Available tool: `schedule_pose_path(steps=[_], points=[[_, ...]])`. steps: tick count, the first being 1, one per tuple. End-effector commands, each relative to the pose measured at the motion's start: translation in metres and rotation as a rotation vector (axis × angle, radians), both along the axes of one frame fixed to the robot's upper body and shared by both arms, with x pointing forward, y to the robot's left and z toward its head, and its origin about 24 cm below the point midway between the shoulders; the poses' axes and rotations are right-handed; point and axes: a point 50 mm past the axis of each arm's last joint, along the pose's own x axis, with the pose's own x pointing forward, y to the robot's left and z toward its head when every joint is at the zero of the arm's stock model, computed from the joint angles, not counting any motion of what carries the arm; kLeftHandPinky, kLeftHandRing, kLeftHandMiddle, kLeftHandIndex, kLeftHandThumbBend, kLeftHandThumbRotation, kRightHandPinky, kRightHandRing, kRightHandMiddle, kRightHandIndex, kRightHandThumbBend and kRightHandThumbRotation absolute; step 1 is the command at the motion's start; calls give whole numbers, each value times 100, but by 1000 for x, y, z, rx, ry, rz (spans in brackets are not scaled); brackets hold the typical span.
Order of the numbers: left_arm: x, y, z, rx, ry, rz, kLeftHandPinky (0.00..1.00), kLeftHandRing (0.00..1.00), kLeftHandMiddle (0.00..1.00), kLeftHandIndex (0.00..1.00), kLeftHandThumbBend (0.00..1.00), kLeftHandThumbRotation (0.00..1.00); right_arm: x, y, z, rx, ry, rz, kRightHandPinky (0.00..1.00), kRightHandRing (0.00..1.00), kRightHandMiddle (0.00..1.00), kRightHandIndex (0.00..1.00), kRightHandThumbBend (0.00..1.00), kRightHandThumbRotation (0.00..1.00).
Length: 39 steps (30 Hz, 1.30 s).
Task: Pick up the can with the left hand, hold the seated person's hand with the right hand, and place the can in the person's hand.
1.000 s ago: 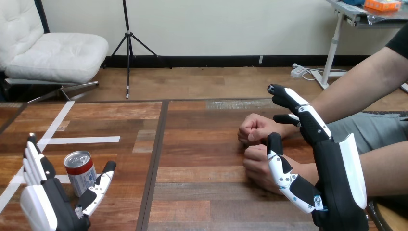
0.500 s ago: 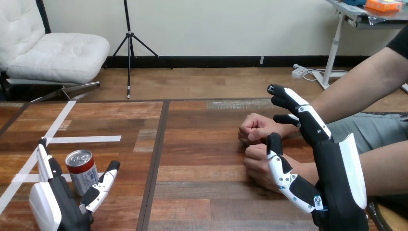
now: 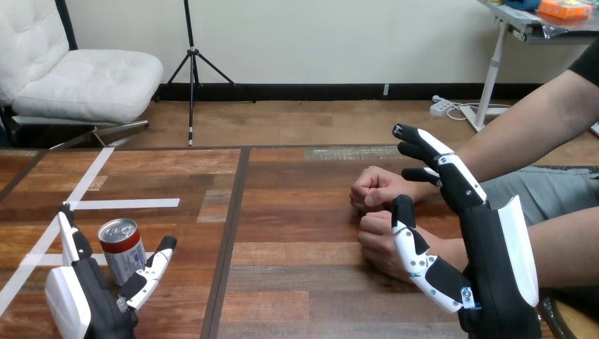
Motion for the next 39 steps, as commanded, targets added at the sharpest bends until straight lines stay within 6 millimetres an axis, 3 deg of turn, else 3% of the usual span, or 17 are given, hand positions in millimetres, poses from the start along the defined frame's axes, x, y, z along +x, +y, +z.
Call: schedule_pose_path(steps=[1, 39], points=[[29, -5, 11, 18, -13, -26, 86, 92, 96, 98, 83, 27, 5, -2, 13, -4, -64, 7, 72, 83, 87, 84, 13, 0], [33, -1, 5, 27, 44, -6, 84, 92, 95, 96, 83, 28, 5, -3, 12, -26, -60, 11, 75, 83, 85, 81, 14, 0]])
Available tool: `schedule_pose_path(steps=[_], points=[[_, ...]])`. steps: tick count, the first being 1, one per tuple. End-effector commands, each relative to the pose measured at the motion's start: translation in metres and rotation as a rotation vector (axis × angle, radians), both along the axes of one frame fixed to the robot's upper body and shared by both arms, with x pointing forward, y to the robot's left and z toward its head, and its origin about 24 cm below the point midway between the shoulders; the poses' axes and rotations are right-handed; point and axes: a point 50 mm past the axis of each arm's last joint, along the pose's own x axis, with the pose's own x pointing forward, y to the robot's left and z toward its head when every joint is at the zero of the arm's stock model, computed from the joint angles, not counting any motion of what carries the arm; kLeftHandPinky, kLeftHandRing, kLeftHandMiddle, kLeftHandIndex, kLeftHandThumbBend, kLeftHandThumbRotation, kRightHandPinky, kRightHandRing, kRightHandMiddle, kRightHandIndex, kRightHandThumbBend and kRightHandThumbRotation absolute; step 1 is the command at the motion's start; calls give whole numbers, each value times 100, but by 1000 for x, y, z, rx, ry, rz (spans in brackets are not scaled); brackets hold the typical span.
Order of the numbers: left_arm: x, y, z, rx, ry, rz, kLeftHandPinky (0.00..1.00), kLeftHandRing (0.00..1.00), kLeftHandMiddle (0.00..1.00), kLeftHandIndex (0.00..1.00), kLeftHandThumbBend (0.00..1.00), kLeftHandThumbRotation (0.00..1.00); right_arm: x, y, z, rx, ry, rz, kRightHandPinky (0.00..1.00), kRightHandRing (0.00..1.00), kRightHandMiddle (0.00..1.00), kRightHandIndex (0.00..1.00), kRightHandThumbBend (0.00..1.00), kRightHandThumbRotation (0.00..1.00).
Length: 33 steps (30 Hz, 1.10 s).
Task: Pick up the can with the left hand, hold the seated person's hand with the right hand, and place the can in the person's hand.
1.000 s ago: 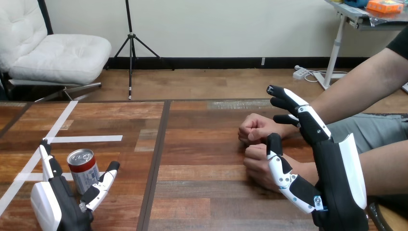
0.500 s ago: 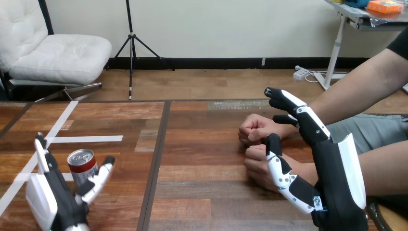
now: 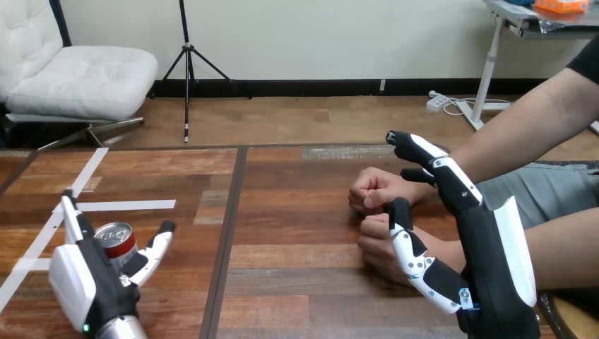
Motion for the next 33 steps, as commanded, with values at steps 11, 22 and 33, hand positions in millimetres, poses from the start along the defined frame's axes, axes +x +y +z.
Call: schedule_pose_path(steps=[11, 22, 33], points=[[5, 0, -1, -15, 47, -28, 76, 85, 88, 88, 81, 26, 5, -1, 15, -14, -72, 4, 76, 83, 85, 81, 14, 0], [7, 4, 1, -29, 115, -76, 62, 72, 75, 75, 77, 19, 5, -1, 15, -21, -72, 0, 76, 83, 85, 81, 14, 0], [9, 5, 5, 12, 180, -116, 51, 62, 67, 67, 79, 12, 5, 0, 15, -19, -69, 3, 76, 83, 85, 81, 14, 0]])
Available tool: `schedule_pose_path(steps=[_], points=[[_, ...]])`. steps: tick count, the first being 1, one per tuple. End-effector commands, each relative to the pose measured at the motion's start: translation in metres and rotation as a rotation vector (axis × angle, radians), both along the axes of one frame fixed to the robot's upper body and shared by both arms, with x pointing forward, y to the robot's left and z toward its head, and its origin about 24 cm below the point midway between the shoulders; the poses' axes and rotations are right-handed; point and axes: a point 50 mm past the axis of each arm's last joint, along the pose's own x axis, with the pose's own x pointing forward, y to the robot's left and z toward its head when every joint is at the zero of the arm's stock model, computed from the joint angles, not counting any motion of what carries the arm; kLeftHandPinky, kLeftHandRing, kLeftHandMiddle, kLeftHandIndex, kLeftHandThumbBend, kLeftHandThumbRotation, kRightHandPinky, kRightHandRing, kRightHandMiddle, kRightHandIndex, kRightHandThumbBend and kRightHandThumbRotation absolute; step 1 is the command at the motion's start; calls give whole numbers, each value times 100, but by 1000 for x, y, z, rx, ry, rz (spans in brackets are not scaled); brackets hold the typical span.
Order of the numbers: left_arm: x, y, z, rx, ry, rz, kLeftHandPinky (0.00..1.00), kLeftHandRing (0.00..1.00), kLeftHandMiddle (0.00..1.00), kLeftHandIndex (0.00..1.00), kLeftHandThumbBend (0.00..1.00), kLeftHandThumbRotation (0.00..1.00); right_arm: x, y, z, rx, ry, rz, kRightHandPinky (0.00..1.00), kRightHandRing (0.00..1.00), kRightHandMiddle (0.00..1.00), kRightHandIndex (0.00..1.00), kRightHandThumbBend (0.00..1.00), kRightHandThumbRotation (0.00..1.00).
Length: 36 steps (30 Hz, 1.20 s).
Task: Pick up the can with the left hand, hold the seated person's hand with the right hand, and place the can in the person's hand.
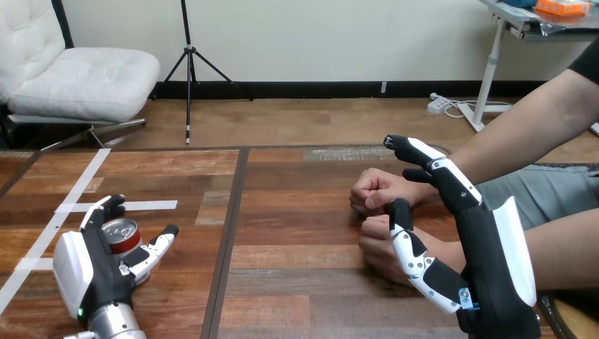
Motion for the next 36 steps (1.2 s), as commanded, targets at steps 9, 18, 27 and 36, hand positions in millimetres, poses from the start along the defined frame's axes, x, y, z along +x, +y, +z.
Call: schedule_pose_path(steps=[9, 18, 27, 36], points=[[-2, -5, 1, 19, 77, -42, 42, 56, 61, 61, 81, 11, 4, 1, 15, -7, -79, 6, 76, 83, 85, 81, 14, 0], [-2, -4, 3, 7, 92, -33, 37, 51, 57, 57, 81, 8, 4, 1, 16, -17, -79, 0, 76, 83, 84, 81, 14, 0], [-3, -4, 3, -26, 83, -28, 34, 46, 51, 54, 80, 3, 4, 1, 16, -14, -79, 0, 76, 82, 84, 81, 13, 0], [-4, -2, 4, -52, 47, -31, 32, 40, 45, 48, 80, 0, 4, 1, 16, -7, -81, 7, 76, 82, 84, 81, 13, 0]])
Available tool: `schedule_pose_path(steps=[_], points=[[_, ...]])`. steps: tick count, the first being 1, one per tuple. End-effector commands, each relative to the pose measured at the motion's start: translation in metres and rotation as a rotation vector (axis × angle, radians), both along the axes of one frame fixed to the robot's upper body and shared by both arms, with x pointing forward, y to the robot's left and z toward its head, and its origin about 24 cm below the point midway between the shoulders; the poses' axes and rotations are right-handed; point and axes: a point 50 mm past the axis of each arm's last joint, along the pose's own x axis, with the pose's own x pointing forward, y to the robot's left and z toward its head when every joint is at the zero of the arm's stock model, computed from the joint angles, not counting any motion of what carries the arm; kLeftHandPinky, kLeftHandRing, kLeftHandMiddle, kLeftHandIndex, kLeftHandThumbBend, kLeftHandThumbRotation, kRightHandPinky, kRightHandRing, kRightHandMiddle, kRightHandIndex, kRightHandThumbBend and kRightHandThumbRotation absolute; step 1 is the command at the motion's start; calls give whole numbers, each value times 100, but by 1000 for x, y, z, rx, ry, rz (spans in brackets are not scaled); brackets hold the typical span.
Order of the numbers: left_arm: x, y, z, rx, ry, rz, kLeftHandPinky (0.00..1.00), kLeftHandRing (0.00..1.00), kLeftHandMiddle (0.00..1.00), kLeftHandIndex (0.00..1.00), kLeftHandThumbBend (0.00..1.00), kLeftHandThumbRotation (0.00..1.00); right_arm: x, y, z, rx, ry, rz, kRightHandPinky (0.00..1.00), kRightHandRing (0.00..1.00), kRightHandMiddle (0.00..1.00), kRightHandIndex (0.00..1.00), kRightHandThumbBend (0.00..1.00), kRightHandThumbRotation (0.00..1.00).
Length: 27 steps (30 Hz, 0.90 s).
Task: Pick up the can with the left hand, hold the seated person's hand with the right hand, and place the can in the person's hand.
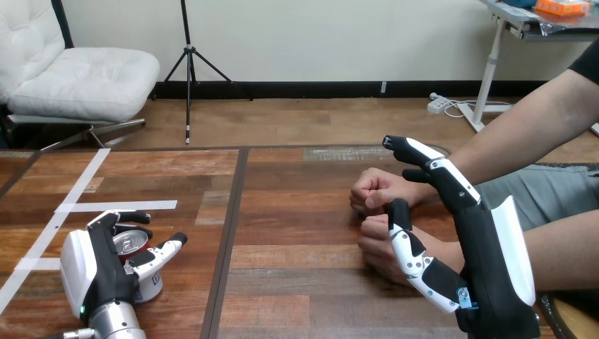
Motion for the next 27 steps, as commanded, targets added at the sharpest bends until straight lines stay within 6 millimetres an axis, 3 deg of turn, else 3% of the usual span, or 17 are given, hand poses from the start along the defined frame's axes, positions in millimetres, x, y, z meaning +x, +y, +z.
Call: schedule_pose_path(steps=[1, 27], points=[[-3, -2, -2, -18, -14, -9, 32, 40, 44, 47, 79, 0, 4, 0, 16, 4, -85, 10, 76, 82, 84, 81, 13, 0], [-7, -3, 0, -1, -119, -41, 27, 33, 39, 40, 81, 0, 3, 1, 17, 9, -85, 8, 76, 82, 84, 81, 13, 0]])
